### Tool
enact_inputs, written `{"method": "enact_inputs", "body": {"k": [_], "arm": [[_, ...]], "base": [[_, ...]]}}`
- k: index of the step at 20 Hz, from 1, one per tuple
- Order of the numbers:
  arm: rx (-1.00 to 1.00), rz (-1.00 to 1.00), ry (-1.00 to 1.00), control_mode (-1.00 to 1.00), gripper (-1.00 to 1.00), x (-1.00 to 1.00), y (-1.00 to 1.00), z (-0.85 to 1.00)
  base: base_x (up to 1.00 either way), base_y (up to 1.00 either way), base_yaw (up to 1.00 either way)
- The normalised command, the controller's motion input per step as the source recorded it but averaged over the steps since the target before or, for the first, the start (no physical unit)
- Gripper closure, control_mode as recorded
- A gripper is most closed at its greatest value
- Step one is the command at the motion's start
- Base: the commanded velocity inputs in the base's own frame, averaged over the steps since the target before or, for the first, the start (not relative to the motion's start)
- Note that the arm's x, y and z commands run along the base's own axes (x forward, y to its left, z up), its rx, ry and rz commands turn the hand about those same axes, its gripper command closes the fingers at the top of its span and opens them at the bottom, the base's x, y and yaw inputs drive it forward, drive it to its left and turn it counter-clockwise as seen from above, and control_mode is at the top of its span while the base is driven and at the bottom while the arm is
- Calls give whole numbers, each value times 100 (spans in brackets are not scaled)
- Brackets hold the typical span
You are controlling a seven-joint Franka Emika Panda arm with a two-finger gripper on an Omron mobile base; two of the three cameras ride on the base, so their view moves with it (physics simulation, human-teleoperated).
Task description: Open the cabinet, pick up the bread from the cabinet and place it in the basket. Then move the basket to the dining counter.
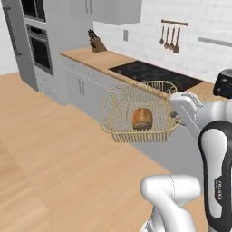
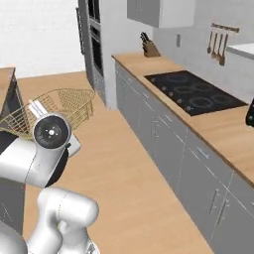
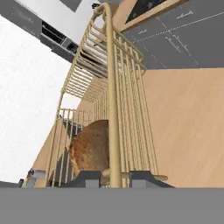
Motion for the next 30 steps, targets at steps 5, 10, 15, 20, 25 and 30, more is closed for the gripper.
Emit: {"method": "enact_inputs", "body": {"k": [5,10,15,20,25,30], "arm": [[0,0,0,100,100,0,0,0],[0,0,0,100,100,0,0,0],[0,0,0,100,100,0,0,0],[0,0,0,100,100,0,0,0],[0,0,0,100,100,0,0,0],[0,0,0,100,100,0,0,0]], "base": [[0,24,83],[0,0,95],[0,0,94],[1,-42,77],[41,-44,58],[50,-26,56]]}}
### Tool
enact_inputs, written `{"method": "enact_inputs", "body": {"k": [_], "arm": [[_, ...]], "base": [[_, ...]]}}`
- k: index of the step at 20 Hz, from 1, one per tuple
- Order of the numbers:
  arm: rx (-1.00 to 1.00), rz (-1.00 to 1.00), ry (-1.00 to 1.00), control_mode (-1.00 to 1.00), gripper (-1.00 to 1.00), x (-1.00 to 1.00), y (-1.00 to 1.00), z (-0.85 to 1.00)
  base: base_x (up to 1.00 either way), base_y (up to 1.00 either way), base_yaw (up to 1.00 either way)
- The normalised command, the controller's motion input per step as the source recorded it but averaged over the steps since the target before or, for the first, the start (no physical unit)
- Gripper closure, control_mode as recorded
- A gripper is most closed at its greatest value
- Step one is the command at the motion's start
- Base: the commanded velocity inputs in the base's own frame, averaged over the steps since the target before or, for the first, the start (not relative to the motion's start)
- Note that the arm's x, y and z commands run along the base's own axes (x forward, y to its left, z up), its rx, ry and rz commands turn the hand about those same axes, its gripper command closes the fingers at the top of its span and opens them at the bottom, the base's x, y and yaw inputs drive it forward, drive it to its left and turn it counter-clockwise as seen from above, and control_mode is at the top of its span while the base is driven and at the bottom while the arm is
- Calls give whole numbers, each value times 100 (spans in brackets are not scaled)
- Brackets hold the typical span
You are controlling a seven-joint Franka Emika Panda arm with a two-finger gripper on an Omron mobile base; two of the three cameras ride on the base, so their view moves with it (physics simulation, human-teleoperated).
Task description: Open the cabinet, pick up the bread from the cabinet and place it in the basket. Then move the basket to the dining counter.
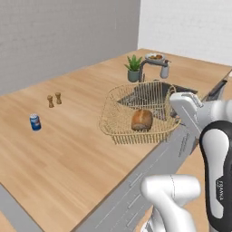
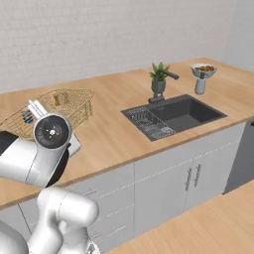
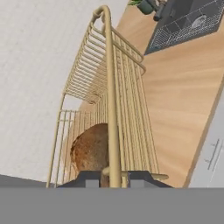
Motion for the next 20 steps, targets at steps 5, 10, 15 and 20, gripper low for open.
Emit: {"method": "enact_inputs", "body": {"k": [5,10,15,20], "arm": [[15,41,0,-100,100,80,-28,-61],[4,38,0,-100,100,100,-24,-97],[0,6,-5,-100,100,82,0,-79],[0,-14,-2,-100,100,53,4,-50]], "base": [[18,-5,11],[0,0,0],[0,0,0],[0,0,0]]}}
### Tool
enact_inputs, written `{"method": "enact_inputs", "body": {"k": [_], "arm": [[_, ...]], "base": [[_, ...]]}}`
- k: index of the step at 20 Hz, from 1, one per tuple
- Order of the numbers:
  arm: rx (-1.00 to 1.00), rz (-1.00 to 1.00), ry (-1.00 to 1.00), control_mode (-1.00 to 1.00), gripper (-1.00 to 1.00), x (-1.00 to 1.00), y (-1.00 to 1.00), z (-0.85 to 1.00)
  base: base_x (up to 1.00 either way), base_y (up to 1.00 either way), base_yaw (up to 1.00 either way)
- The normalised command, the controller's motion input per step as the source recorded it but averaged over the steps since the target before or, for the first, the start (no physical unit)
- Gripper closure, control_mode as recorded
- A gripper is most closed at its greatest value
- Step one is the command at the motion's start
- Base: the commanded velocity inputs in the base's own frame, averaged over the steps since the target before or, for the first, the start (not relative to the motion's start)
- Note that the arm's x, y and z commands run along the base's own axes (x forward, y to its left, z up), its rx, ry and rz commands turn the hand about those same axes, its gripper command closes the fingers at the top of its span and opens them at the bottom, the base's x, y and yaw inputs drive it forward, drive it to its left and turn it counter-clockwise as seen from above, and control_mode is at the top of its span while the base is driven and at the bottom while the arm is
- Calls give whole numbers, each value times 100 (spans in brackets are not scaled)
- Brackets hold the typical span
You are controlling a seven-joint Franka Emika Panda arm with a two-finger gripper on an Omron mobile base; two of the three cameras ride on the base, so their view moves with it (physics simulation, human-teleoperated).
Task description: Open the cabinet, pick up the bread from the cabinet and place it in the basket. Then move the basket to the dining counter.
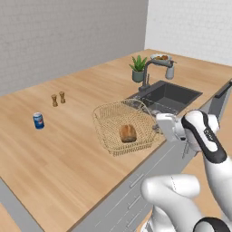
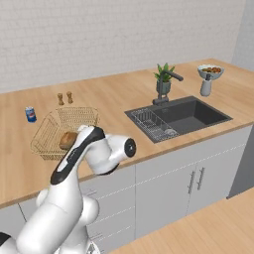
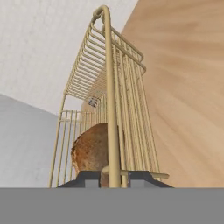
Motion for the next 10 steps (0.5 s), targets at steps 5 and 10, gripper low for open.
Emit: {"method": "enact_inputs", "body": {"k": [5,10], "arm": [[0,-9,5,-100,100,50,0,-32],[0,0,15,-100,100,39,0,-28]], "base": [[0,0,0],[0,0,0]]}}
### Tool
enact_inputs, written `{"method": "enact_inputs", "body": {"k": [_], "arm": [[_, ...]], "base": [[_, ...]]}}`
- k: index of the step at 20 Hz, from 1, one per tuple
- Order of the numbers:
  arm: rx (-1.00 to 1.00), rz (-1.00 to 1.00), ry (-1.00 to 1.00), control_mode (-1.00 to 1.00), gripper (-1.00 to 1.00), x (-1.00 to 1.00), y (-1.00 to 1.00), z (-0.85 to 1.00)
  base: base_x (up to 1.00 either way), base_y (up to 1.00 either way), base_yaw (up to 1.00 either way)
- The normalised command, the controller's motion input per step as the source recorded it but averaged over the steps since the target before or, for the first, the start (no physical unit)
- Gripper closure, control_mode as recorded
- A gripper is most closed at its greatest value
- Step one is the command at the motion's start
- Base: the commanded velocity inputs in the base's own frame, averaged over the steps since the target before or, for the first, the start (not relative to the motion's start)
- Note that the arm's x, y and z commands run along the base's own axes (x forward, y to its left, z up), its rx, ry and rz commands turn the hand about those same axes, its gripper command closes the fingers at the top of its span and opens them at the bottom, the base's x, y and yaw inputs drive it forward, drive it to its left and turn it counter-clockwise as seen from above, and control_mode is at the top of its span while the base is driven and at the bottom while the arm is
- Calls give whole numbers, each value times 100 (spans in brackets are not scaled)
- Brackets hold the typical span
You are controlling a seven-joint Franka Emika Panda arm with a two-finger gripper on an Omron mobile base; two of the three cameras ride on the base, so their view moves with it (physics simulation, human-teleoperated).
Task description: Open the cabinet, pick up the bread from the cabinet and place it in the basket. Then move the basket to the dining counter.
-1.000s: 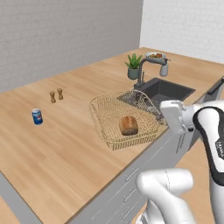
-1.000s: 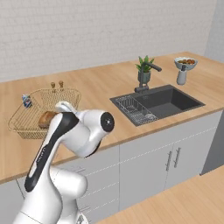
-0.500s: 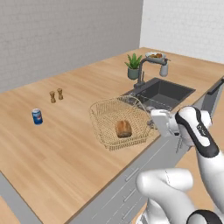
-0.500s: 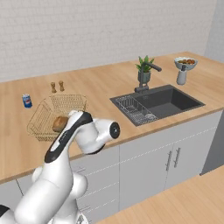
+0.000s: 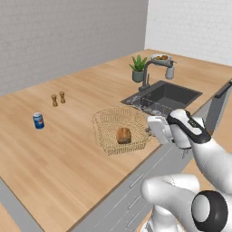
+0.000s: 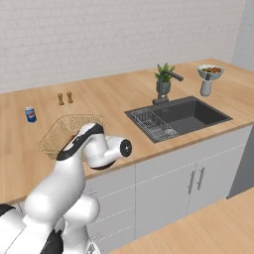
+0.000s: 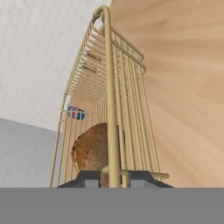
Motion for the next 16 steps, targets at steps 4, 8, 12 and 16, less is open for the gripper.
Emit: {"method": "enact_inputs", "body": {"k": [4,8,12,16], "arm": [[0,0,18,-100,100,52,0,-58],[0,0,3,-100,100,38,0,-57],[0,0,0,-100,100,24,0,-56],[0,0,0,-100,100,22,0,-52]], "base": [[0,0,0],[0,0,0],[0,0,0],[0,0,0]]}}
